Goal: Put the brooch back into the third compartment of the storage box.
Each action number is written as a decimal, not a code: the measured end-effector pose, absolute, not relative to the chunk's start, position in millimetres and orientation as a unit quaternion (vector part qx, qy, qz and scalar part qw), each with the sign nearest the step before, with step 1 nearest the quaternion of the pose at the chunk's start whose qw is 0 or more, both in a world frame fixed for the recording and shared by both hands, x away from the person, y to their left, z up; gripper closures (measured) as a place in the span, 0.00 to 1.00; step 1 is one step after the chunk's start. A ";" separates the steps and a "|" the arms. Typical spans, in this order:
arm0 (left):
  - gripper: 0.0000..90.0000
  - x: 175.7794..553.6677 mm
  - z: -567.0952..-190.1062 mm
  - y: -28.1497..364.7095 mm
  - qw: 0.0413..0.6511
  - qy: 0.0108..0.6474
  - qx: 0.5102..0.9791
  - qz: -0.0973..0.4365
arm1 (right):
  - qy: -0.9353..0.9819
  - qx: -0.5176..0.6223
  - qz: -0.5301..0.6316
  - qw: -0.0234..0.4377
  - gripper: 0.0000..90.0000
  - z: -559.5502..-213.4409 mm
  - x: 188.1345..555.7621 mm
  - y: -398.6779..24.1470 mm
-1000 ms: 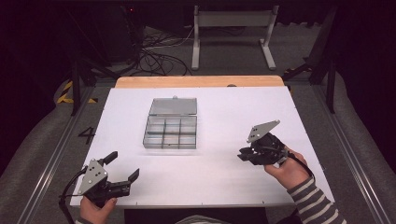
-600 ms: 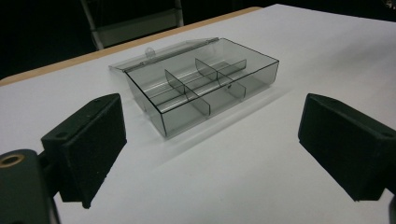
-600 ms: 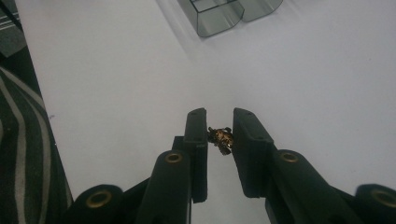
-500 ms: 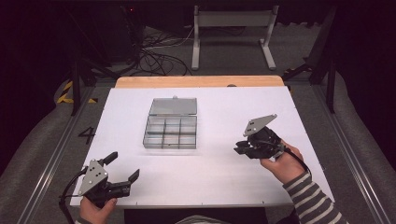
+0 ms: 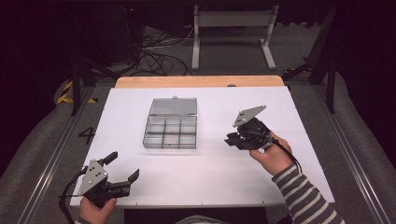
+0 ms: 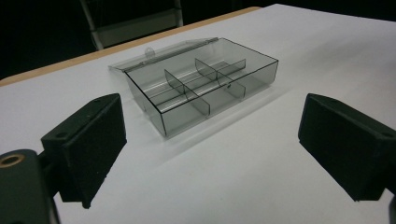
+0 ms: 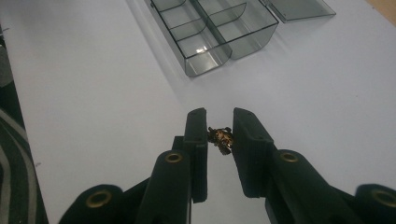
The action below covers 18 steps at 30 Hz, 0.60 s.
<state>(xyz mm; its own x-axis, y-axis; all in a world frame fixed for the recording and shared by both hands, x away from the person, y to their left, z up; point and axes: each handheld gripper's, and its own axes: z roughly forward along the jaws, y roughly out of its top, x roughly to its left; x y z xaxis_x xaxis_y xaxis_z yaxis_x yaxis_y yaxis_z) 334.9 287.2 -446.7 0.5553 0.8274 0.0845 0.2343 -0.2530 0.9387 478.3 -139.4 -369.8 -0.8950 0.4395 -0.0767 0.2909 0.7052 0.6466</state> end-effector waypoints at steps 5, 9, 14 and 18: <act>0.09 335.0 -446.8 287.0 0.491 0.362 0.733 0.301 | 0.916 0.200 0.327 0.120 0.85 -367.8 484.3 -129.2; 0.09 334.5 -446.7 287.0 0.494 0.364 0.730 0.301 | 0.916 0.202 0.325 0.124 0.85 -366.6 489.1 -123.5; 0.09 334.8 -446.4 287.7 0.493 0.362 0.731 0.304 | 0.914 0.208 0.326 0.126 0.85 -366.2 494.7 -119.4; 0.09 334.8 -446.7 287.1 0.494 0.364 0.730 0.302 | 0.910 0.211 0.332 0.127 0.85 -366.2 498.5 -116.4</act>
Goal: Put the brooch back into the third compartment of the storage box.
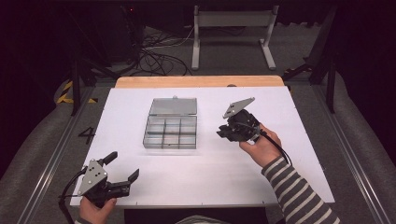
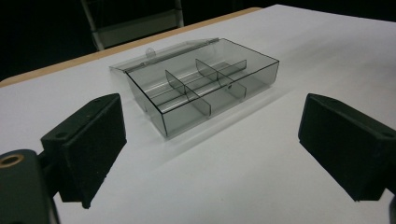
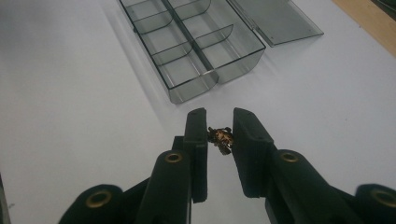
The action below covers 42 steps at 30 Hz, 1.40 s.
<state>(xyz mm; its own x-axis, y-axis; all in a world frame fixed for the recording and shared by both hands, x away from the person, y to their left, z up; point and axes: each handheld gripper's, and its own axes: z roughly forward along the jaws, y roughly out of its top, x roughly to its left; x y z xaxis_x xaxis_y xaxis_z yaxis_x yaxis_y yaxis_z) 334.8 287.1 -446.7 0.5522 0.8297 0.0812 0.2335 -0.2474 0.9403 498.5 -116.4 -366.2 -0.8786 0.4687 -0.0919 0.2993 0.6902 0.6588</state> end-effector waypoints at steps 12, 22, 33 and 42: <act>0.09 334.8 -446.7 287.6 0.494 0.363 0.730 0.301 | 0.904 0.217 0.343 0.135 0.85 -369.2 511.1 -105.7; 0.09 336.0 -446.9 286.9 0.490 0.360 0.734 0.304 | 0.904 0.203 0.352 0.132 0.85 -373.2 518.3 -92.4; 0.09 336.2 -447.2 287.6 0.490 0.361 0.733 0.302 | 0.906 0.199 0.350 0.128 0.85 -381.8 533.3 -66.9; 0.09 336.3 -447.2 287.6 0.490 0.360 0.734 0.301 | 0.908 0.209 0.343 0.122 0.85 -389.3 545.8 -52.8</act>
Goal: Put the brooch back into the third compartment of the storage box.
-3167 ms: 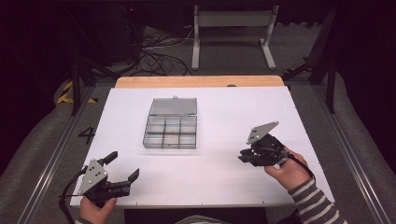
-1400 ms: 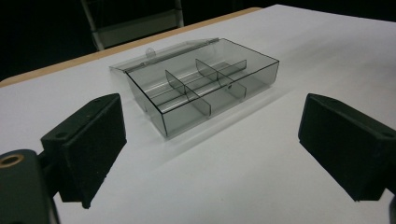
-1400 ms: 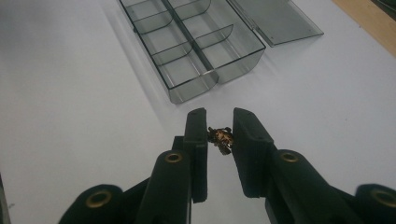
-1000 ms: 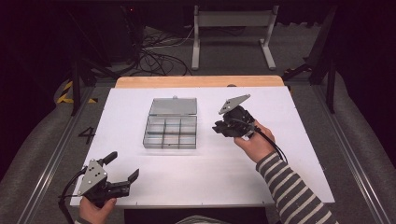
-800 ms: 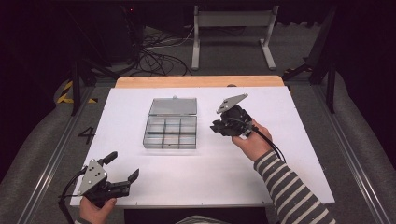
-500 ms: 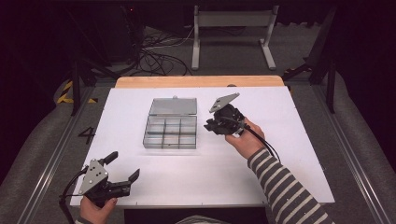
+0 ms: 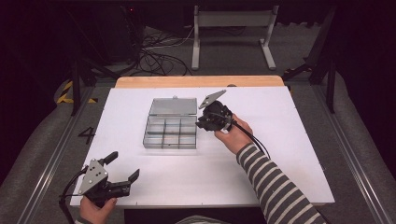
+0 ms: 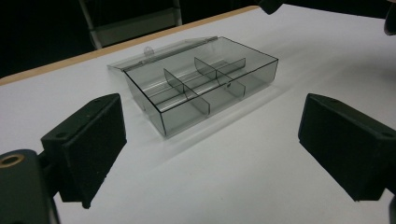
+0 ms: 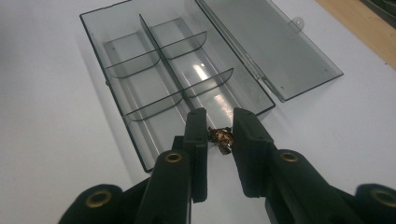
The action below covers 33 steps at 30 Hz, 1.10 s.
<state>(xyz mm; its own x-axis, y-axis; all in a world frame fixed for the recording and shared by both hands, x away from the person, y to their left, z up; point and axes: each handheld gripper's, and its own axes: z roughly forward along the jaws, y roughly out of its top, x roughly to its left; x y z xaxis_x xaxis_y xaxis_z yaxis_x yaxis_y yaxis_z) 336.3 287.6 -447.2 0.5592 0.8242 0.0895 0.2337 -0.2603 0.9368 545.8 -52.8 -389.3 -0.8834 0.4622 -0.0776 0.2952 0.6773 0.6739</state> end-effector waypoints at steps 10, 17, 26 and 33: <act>0.09 336.3 -447.1 288.0 0.490 0.360 0.735 0.301 | 0.906 0.221 0.343 0.110 0.85 -399.8 557.2 -44.6; 0.09 336.2 -447.1 288.0 0.492 0.360 0.734 0.299 | 0.901 0.234 0.353 0.096 0.85 -406.6 565.2 -42.4; 0.09 336.3 -447.3 287.5 0.491 0.359 0.735 0.299 | 0.893 0.253 0.361 0.093 0.85 -417.4 574.5 -38.6; 0.09 336.2 -447.2 287.9 0.492 0.358 0.735 0.298 | 0.892 0.260 0.359 0.094 0.85 -425.0 578.6 -33.2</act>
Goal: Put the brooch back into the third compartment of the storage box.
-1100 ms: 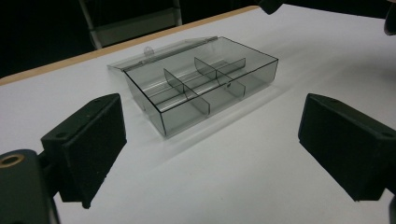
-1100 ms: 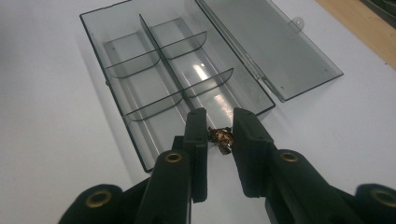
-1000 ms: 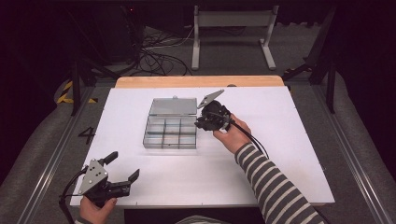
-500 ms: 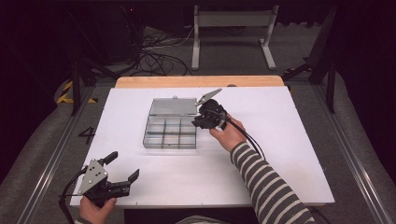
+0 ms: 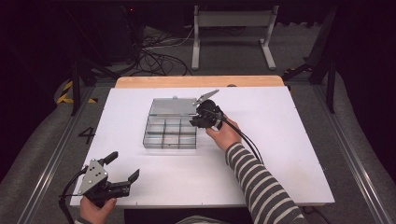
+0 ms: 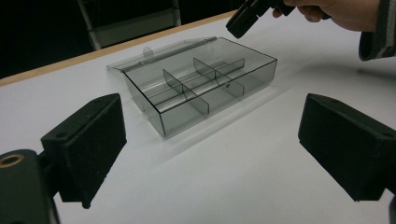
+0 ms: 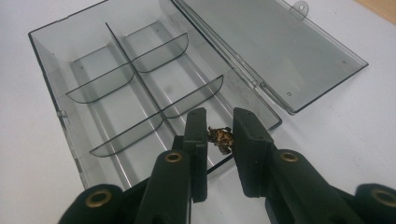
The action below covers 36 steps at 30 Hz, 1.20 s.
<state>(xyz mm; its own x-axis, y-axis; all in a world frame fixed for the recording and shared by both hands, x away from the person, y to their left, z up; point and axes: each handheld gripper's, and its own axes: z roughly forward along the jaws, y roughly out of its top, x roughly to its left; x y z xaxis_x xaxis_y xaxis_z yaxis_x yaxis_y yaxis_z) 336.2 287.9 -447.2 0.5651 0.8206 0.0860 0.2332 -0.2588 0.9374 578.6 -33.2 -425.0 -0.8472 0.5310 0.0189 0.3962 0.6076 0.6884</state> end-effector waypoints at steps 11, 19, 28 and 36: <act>0.09 336.2 -447.4 287.6 0.493 0.359 0.735 0.297 | 0.894 0.262 0.351 0.093 0.85 -436.5 582.9 -24.2; 0.09 336.0 -447.3 287.2 0.491 0.357 0.737 0.297 | 0.895 0.259 0.349 0.097 0.85 -441.0 581.3 -16.4; 0.09 336.2 -447.4 287.2 0.491 0.356 0.738 0.297 | 0.897 0.260 0.341 0.108 0.85 -443.3 581.9 -9.1; 0.09 336.7 -447.8 287.1 0.493 0.356 0.737 0.295 | 0.899 0.262 0.334 0.111 0.85 -446.2 582.4 -4.2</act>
<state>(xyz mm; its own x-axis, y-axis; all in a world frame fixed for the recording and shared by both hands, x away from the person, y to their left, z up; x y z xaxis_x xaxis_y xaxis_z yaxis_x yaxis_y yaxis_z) 336.7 287.1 -447.8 0.5724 0.8157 0.0840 0.2345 -0.2610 0.9364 582.4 -4.2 -446.2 -0.8385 0.5443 -0.0245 0.3965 0.6405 0.6577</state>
